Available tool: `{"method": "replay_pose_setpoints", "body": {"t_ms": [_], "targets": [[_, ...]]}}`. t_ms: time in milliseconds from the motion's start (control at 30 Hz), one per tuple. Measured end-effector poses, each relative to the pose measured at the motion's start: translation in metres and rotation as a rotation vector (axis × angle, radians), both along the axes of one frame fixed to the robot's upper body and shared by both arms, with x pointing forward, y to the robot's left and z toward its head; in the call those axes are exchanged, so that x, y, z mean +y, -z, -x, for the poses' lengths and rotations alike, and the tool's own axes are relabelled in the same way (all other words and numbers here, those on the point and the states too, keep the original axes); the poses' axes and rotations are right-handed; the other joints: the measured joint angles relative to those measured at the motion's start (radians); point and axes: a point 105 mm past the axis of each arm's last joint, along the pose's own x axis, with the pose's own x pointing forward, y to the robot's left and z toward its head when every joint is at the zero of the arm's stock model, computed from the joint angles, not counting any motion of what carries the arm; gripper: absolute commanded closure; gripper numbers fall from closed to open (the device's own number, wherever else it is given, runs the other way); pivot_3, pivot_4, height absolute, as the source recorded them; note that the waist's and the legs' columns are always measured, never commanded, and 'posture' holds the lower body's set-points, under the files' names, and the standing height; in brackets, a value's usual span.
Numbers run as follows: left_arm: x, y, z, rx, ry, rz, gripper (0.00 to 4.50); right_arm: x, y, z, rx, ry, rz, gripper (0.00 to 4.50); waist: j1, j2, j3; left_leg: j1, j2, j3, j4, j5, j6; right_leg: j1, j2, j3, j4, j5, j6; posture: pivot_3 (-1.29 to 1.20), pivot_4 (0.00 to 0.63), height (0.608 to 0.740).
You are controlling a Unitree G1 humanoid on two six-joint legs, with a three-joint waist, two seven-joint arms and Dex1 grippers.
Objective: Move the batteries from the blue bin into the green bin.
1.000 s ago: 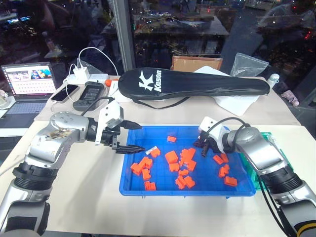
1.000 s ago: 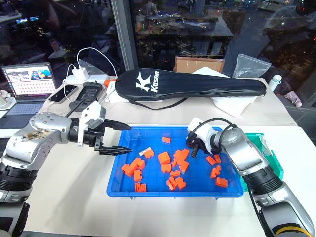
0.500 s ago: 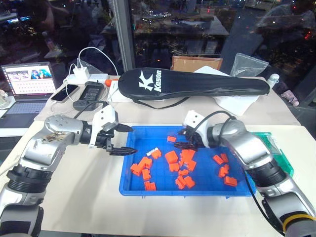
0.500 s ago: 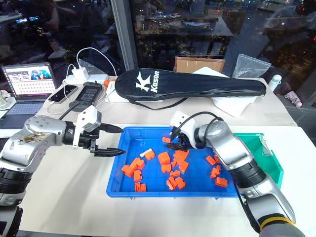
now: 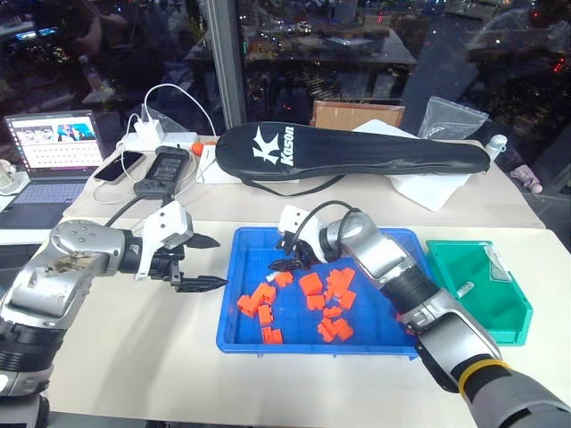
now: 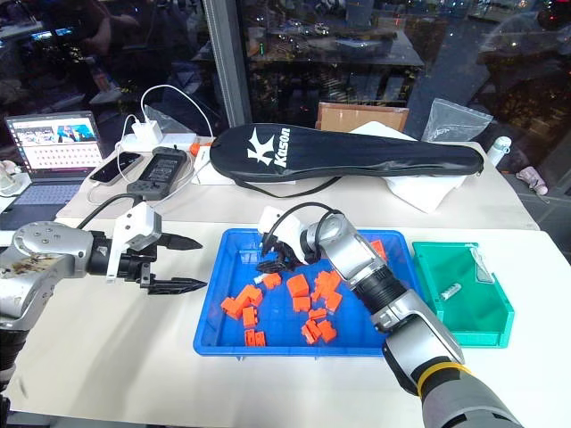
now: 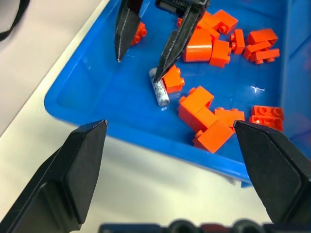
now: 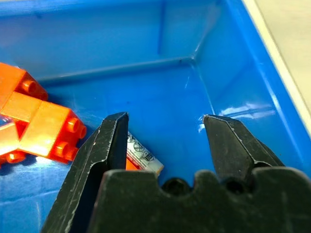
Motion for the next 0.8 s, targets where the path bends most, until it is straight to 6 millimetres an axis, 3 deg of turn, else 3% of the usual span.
{"method": "replay_pose_setpoints", "body": {"t_ms": [367,600,700,800], "targets": [[-0.003,0.001,0.004,0.001,-0.001,0.012,0.00,-0.001,0.019,0.010,0.039,-0.067,0.091,1.64,-0.003,0.000,0.000,0.001,0.000,0.000,0.000,0.000,0.000,0.000,0.000,0.000,0.001,-0.001,0.000,0.00,0.150,0.731],[-0.002,0.001,0.004,0.001,-0.011,0.012,0.00,0.000,0.020,0.011,0.035,-0.080,0.109,1.64,-0.004,0.000,0.000,0.002,0.000,0.000,0.000,0.000,0.000,0.001,0.000,0.000,0.001,-0.001,0.000,0.00,0.150,0.731],[-0.002,0.001,0.003,-0.001,-0.014,0.012,0.00,0.001,0.020,0.011,0.037,-0.080,0.102,2.30,-0.004,0.000,0.000,0.002,0.000,0.000,0.000,0.000,0.000,0.001,0.000,0.000,0.001,-0.001,0.000,0.00,0.150,0.731],[-0.002,0.001,0.003,-0.004,-0.017,0.012,0.00,0.002,0.020,0.011,0.043,-0.076,0.090,3.28,-0.004,0.000,0.000,0.002,0.000,0.000,0.000,0.000,0.000,0.001,0.000,0.000,0.001,-0.001,0.000,0.00,0.150,0.731]]}}
